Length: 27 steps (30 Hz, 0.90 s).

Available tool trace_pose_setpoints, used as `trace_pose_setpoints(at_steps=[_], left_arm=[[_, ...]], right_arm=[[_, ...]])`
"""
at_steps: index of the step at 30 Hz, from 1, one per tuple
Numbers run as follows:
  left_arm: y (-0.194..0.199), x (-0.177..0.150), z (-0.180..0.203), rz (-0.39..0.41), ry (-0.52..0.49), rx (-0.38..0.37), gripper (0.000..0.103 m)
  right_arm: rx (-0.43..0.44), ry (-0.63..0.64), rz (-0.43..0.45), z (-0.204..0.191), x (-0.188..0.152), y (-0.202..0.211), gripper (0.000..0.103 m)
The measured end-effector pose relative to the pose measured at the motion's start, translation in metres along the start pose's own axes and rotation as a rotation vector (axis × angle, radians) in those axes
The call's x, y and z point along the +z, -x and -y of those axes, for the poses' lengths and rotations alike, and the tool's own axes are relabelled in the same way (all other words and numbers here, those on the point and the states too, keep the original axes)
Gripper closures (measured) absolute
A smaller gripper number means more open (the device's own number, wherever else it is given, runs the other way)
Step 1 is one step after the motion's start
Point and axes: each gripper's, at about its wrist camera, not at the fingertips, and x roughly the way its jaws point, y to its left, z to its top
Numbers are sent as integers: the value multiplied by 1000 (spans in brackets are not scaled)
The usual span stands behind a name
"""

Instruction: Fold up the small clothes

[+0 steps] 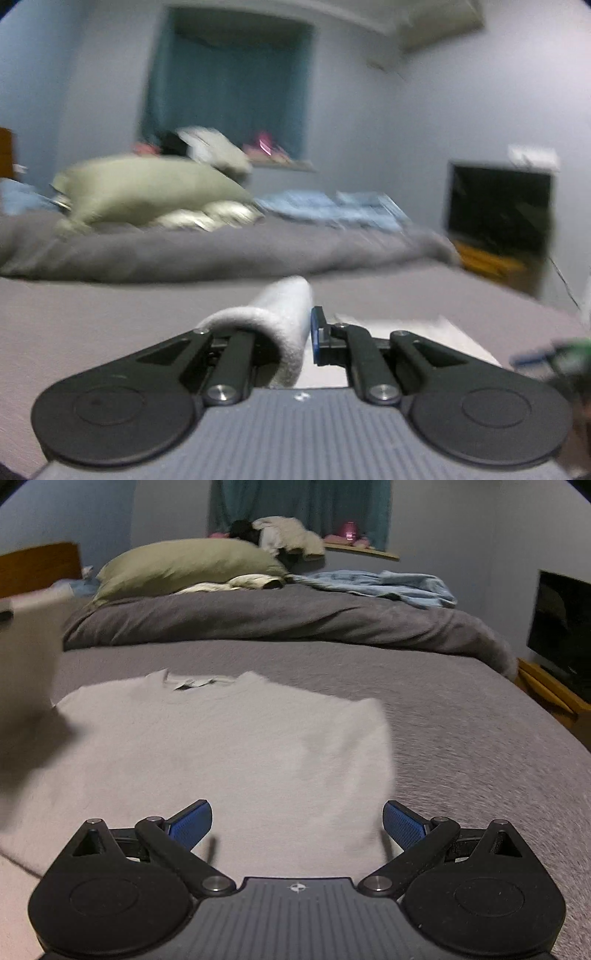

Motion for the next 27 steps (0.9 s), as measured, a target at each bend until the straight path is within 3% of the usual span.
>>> trace_pose_setpoints(at_steps=[4,6,7,11,19,23,27], left_arm=[[-33,-48,46,-236,-8,-51,95],[-34,-69,58,-305,0,-40,81],[-32,-77,59,-326,3,-31,66],[-2,-98,52,-309,-22,36,39],[56,-107,18,-335,-29,245,38],[73,-120,-9,-378,-21,277,38],[87,-135,-23,-361,21,251,24]], right_arm=[[-18,-84,-21,19,-4,4,3],[-17,-99,-21,22,-4,7,3],[-14,-102,-14,22,-3,9,3],[37,-107,25,8,8,22,3],[195,23,89,-64,31,47,3],[275,145,120,-114,40,56,5],[314,225,99,-166,47,53,11]])
